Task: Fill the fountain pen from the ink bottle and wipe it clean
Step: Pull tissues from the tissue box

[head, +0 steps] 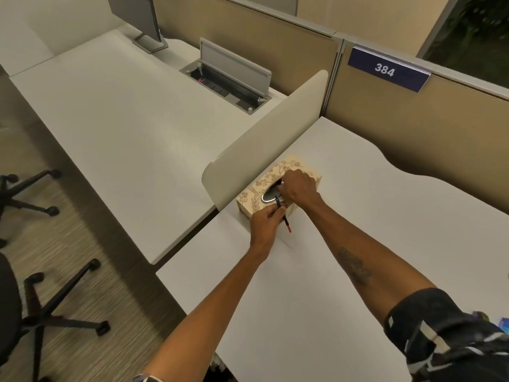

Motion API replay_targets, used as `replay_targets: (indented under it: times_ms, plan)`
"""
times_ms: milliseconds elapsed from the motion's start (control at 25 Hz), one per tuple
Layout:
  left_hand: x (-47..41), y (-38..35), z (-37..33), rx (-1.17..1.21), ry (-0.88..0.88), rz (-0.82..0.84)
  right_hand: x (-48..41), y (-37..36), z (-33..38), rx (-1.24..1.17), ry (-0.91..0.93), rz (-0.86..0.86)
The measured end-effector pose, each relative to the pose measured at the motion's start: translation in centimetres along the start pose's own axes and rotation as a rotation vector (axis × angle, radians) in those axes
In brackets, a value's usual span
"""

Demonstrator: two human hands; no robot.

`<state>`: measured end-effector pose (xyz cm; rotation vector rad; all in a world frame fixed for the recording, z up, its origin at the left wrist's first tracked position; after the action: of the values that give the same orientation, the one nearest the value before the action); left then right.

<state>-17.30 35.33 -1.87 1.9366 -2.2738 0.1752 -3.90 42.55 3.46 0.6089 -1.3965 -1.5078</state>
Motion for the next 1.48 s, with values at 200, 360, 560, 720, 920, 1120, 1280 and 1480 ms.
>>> replay_targets:
  times_ms: [200, 360, 560, 720, 920, 1120, 1280, 1480]
  plan:
    - [0.0, 0.0, 0.1, 0.017, 0.019, -0.039, -0.5, -0.6, 1.6, 0.3, 0.056, 0.091]
    - [0.2, 0.0, 0.0, 0.0, -0.011, -0.041, -0.7, -1.0, 2.4, 0.502, 0.114, 0.174]
    - [0.4, 0.0, -0.4, -0.029, -0.029, -0.028, -1.1, -1.4, 2.6, 0.609, 0.168, 0.216]
    - [0.5, 0.0, -0.4, -0.023, -0.02, -0.036, -1.1, -1.8, 2.9, 0.64, 0.171, 0.244]
    - [0.4, 0.0, -0.4, -0.022, -0.026, -0.035, -0.9, -1.6, 3.1, 0.604, 0.194, 0.163]
    - [0.5, 0.0, -0.4, -0.03, -0.036, -0.037, -0.6, -1.3, 2.5, 0.514, 0.164, 0.14]
    - [0.1, 0.2, -0.2, -0.029, -0.032, -0.029, -0.7, -1.2, 2.2, 0.537, 0.143, 0.226]
    - [0.0, 0.2, -0.1, -0.022, -0.031, -0.039, -0.7, -1.2, 2.3, 0.542, 0.131, 0.243]
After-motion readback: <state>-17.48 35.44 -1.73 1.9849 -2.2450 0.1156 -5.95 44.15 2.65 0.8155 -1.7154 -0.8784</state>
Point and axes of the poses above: each hand's wrist, its own x-axis away from the middle knuckle, its own y-axis out of the back of the hand, z = x × y, the point moved 7 cm from there along -x, towards the middle knuckle, and after that the axes turned 9 degrees about -y, right-handed, at the moved point
